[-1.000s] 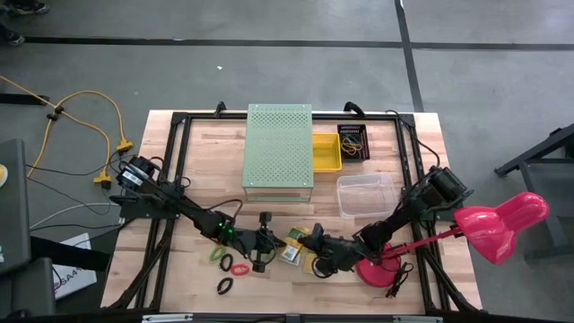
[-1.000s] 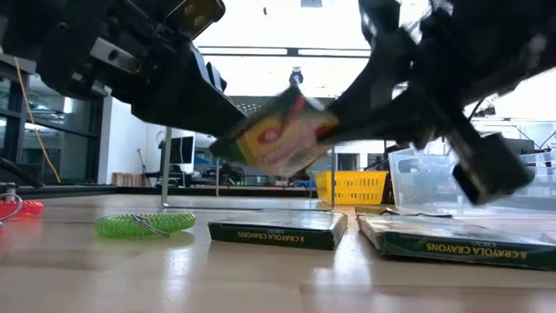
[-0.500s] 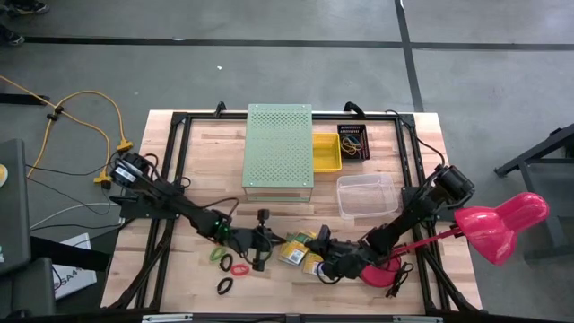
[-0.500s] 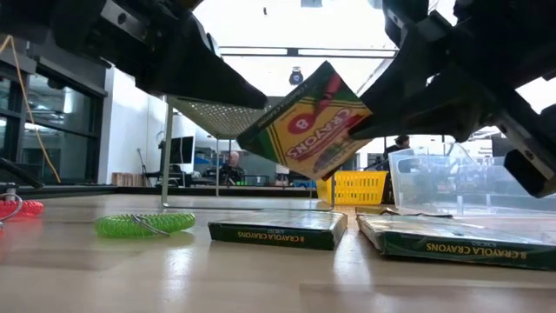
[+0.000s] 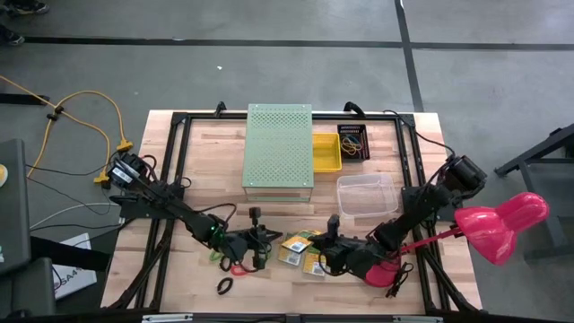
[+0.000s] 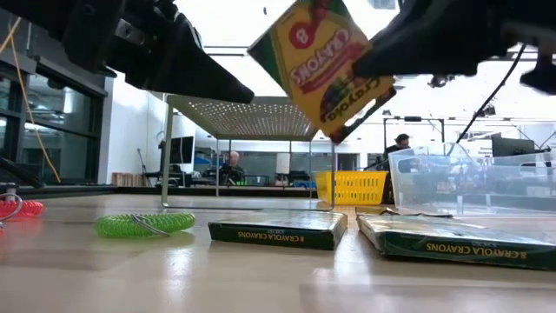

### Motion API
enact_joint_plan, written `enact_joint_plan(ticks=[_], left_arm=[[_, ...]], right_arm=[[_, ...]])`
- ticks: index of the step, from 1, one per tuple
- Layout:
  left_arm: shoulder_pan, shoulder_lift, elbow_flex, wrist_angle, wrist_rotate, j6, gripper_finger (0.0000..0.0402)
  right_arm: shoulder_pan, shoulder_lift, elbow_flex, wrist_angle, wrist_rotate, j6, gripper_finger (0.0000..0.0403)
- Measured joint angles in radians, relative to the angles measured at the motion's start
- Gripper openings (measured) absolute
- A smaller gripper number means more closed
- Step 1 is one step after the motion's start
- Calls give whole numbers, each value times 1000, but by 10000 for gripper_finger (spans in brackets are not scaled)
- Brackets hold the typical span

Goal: Pick & Place Office Desk Supplies
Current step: Put the crayon box into the transparent bin

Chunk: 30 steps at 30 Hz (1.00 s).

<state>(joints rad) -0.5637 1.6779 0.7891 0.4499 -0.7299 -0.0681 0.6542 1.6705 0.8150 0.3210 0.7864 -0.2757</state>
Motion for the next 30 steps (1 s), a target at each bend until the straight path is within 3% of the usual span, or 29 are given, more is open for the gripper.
enact_joint_plan(ticks=[7, 15, 22, 30], left_arm=[[-6, 0, 0, -2, -6, -37, 1], [-1, 0, 0, -2, 46, -68, 1], [-1, 0, 0, -6, 47, -70, 1], [-1, 0, 0, -12, 48, -68, 1]], right_arm=[[-14, -87, 0, -50, 4, 157, 31], [-50, -201, 0, -251, 133, 344, 31], [-105, -338, 0, -639, 56, 588, 31], [-155, -515, 0, -965, -74, 726, 31]])
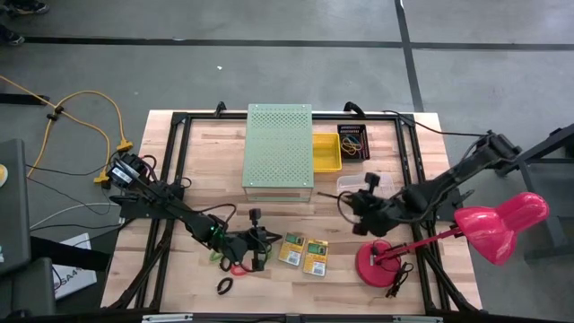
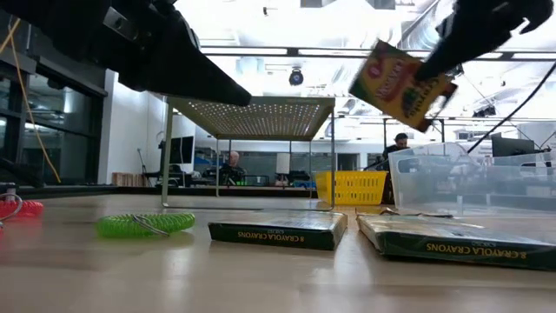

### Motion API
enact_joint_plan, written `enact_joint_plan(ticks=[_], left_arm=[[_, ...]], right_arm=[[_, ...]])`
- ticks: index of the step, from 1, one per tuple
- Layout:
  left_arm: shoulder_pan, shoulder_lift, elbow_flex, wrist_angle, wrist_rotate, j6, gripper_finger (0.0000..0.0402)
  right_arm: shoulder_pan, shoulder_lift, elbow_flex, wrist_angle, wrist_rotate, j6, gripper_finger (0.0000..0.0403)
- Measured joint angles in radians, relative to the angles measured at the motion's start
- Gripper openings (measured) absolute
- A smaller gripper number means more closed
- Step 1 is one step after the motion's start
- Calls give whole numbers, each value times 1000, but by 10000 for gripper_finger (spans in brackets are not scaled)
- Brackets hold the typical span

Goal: Pick & Place Office Desk Supplies
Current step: Put the crayon box into the transparent bin

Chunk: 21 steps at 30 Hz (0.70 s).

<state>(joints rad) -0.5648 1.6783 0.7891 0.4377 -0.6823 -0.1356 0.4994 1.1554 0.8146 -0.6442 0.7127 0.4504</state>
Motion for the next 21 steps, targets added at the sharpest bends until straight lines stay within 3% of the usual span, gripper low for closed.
enact_joint_plan(ticks=[5, 13, 21], left_arm=[[5, 0, 0, -7, 1, -1, 1], [23, 0, 0, -12, 24, -15, 1], [27, 0, 0, -12, 33, -20, 1]], right_arm=[[-10, -106, 0, -204, -42, 44, 31], [-32, -134, 0, -423, -299, 124, 31], [-91, -123, -6, -447, -356, 74, 31]])
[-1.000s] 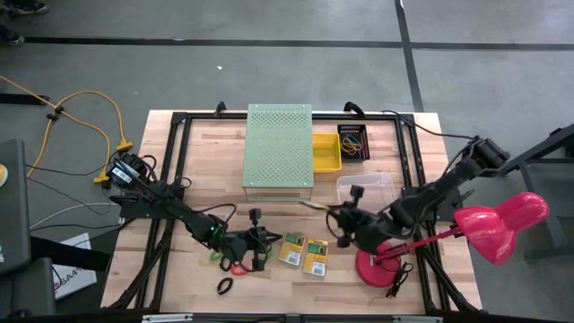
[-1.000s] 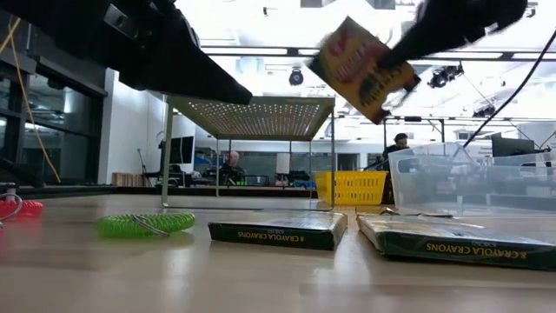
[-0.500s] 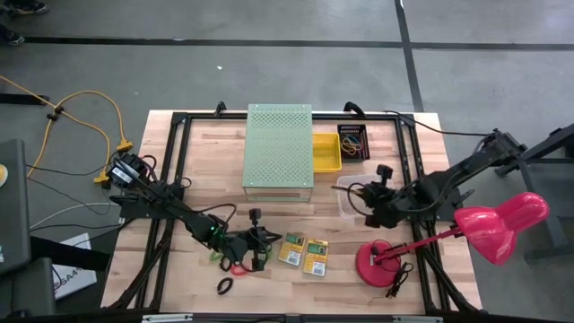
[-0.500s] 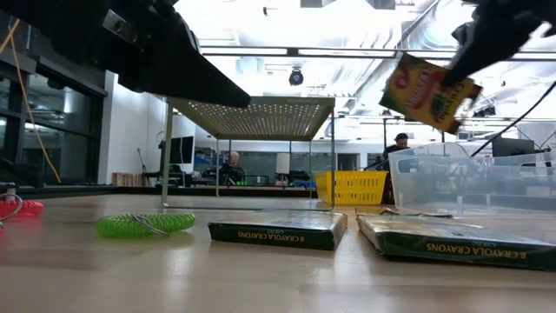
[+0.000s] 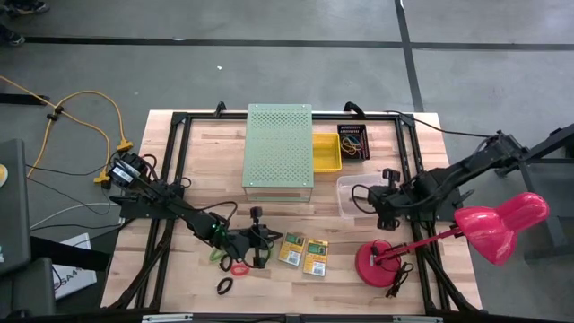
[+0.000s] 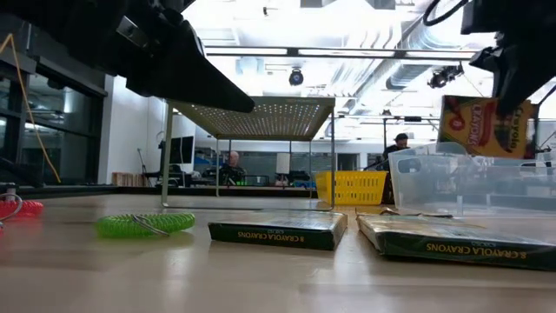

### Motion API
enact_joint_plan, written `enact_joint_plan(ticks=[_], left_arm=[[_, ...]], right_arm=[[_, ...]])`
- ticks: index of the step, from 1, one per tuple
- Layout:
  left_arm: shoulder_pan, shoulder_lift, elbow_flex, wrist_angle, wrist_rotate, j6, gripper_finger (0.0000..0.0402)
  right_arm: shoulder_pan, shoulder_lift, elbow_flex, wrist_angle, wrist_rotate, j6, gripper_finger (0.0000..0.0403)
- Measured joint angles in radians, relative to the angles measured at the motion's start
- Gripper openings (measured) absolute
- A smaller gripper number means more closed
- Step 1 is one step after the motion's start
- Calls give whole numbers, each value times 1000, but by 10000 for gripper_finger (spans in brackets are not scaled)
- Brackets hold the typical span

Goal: Pick & Place Office Desk Supplies
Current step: Put the crayon box into the transparent bin

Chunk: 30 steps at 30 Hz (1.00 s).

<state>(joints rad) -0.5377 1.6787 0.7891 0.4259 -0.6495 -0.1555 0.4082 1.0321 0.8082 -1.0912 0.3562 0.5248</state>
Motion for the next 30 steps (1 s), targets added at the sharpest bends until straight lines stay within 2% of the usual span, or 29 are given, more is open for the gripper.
enact_joint_plan(ticks=[8, 20, 30], left_arm=[[0, 0, 0, -1, 0, -2, 1], [0, 0, 0, -2, -1, -2, 1], [0, 1, 0, -2, -1, -1, 1]], right_arm=[[-72, 2, -120, 56, -110, -15, 31], [-116, 1, -142, 99, -251, -75, 31], [-165, 2, -142, 112, -273, -87, 36]])
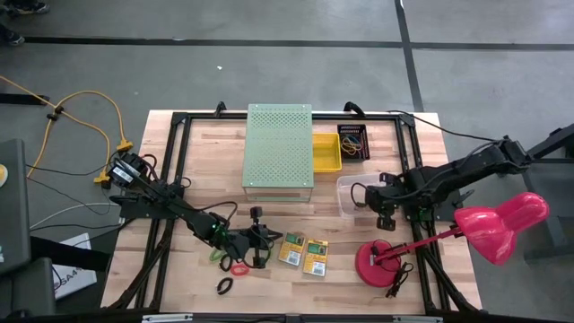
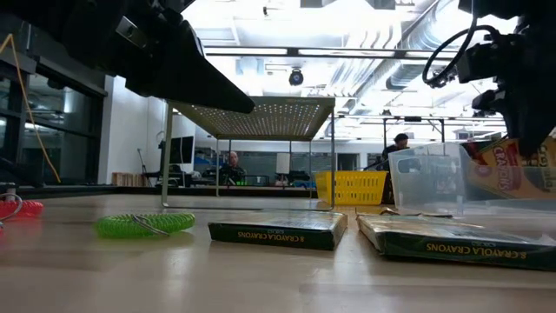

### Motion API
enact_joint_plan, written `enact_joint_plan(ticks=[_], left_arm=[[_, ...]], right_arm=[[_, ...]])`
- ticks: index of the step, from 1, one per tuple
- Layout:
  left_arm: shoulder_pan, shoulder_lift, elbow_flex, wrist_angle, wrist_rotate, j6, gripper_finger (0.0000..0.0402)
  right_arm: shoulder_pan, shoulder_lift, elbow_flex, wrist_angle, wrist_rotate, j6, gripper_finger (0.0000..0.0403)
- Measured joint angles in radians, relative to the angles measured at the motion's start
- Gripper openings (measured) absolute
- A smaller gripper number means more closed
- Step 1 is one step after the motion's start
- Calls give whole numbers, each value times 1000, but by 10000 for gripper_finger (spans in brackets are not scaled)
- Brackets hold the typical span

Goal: Pick & Place Office Desk Supplies
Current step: Put the crayon box into the transparent bin

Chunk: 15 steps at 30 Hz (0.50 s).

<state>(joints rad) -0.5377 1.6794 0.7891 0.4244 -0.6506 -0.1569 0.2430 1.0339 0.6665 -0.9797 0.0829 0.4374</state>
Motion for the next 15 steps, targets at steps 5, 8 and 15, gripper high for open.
enact_joint_plan(ticks=[5, 8, 15], left_arm=[[0, 0, 0, 0, 0, 0, 1], [0, 0, 0, 0, 0, 0, 1], [0, 0, 0, 0, 0, 1, 1]], right_arm=[[-2, 6, 0, 3, 6, 4, 69], [-2, 6, 0, 5, 16, 8, 92], [-2, 6, 0, 4, 43, 21, 125]])
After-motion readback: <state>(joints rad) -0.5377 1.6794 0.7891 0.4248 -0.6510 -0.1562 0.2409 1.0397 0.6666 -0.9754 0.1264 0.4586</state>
